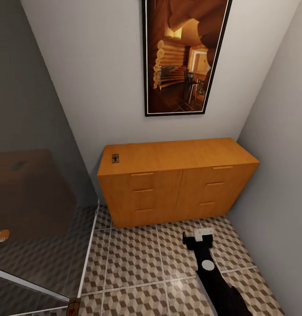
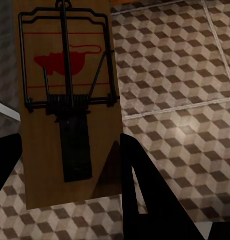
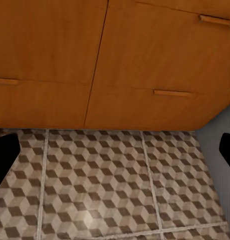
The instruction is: Take the four mousetraps from the cabinet in the bathroom and place them on the bathroom floor. Make sure all four end up on the same floor surface, and ensure that at least two of them are either under or directly next to the same bathroom sink.
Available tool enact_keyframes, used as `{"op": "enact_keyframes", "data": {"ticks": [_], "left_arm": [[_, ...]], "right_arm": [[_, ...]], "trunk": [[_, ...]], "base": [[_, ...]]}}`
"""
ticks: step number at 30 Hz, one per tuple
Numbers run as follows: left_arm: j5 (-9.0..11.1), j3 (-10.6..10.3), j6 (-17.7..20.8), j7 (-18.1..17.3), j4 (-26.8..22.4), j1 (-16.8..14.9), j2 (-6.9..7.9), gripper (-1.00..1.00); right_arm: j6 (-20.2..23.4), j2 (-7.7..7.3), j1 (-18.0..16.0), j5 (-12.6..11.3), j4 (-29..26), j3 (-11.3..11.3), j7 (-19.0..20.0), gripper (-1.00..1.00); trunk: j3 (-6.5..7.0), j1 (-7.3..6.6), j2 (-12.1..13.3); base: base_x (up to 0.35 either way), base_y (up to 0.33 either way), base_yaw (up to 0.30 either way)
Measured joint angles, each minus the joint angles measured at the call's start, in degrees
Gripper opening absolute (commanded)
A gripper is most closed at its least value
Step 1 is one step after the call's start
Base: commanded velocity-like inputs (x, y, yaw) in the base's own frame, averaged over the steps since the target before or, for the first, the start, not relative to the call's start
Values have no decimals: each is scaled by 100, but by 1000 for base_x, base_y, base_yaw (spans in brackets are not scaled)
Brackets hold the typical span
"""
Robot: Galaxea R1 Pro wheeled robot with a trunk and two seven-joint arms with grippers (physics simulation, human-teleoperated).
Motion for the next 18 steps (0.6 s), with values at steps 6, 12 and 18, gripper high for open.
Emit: {"op": "enact_keyframes", "data": {"ticks": [6,12,18], "left_arm": [[-1,0,0,-6,-2,0,0,-100],[-1,0,0,-8,-1,0,0,-100],[-1,0,0,-8,1,0,0,-100]], "right_arm": [[1468,-1,0,-11,-1718,0,161,100],[2608,7,-81,12,-2722,1,705,100],[3145,15,-687,22,-2938,1,783,100]], "trunk": [[0,0,0],[0,0,0],[0,0,1]], "base": [[0,0,0],[0,0,0],[0,0,0]]}}
